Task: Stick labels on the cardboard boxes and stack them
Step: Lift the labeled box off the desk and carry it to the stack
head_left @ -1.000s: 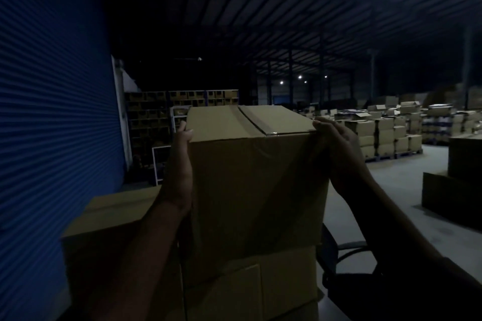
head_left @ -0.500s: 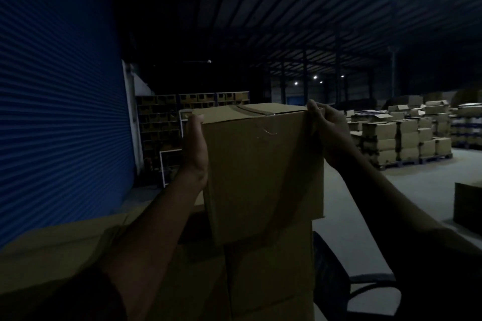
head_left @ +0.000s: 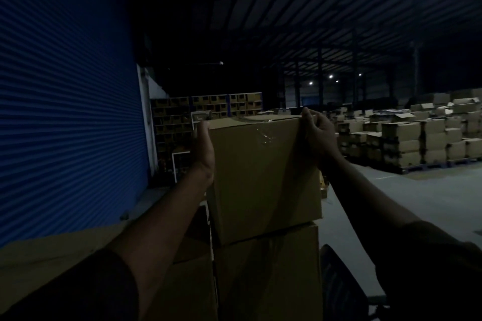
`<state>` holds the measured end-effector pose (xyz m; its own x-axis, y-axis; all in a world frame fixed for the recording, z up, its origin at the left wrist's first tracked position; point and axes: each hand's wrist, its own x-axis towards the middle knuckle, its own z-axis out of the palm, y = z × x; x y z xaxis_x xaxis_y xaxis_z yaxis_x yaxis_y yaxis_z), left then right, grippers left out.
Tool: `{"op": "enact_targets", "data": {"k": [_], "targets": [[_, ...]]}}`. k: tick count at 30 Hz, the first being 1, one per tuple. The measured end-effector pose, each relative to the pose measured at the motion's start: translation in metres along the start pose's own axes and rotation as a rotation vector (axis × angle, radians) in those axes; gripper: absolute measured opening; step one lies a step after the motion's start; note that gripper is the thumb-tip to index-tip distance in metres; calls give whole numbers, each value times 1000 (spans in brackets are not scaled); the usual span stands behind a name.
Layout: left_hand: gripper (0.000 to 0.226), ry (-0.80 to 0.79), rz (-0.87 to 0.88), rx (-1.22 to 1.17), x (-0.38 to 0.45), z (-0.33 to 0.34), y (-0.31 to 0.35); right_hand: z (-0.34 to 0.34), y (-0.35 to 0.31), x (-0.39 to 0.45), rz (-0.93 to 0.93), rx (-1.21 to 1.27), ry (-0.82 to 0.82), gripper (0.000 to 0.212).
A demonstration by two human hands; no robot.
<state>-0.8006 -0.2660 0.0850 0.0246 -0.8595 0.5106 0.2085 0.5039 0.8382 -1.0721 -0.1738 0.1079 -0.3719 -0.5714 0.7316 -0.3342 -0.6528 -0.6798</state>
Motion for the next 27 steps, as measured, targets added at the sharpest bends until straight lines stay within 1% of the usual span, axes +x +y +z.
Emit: {"op": "enact_targets", "data": {"k": [1,2,3,6,8,10,13,15,16,18,19,20,22,24,27], "targets": [[118,3,-22,10,12,-2,-15,1,8,0,3,0,-20,27],[123,6,-36,36,7,0,-14,2,15,-1,5,8,-30,22],[126,7,-42,34,17,-1,-21,3,20,0,9,13,-30,23],[117,3,-19,58,16,5,-9,5,26,7,23,6,-8,40],[119,-14,-41,28,26,4,-9,6,27,13,26,2,3,48],[123,-23,-54,10,35,-1,-16,8,32,15,27,10,9,49],[116,34,-26,50,16,-4,-7,13,41,12,14,-19,20,51],[108,52,29,84,-12,1,16,16,42,10,-7,-71,50,45],[95,63,81,111,-20,3,23,17,42,10,-43,-133,78,42],[66,109,203,194,-27,5,29,20,39,7,-157,-297,156,46],[59,133,272,255,-28,5,30,22,36,4,-227,-377,187,48],[58,154,347,307,-30,5,31,26,32,-2,-291,-443,203,49],[67,170,445,387,-37,6,36,35,23,-15,-380,-508,183,47],[74,145,517,483,-41,7,35,43,12,-28,-437,-510,158,43],[74,97,604,571,-55,10,41,54,-5,-46,-484,-512,131,39]]}}
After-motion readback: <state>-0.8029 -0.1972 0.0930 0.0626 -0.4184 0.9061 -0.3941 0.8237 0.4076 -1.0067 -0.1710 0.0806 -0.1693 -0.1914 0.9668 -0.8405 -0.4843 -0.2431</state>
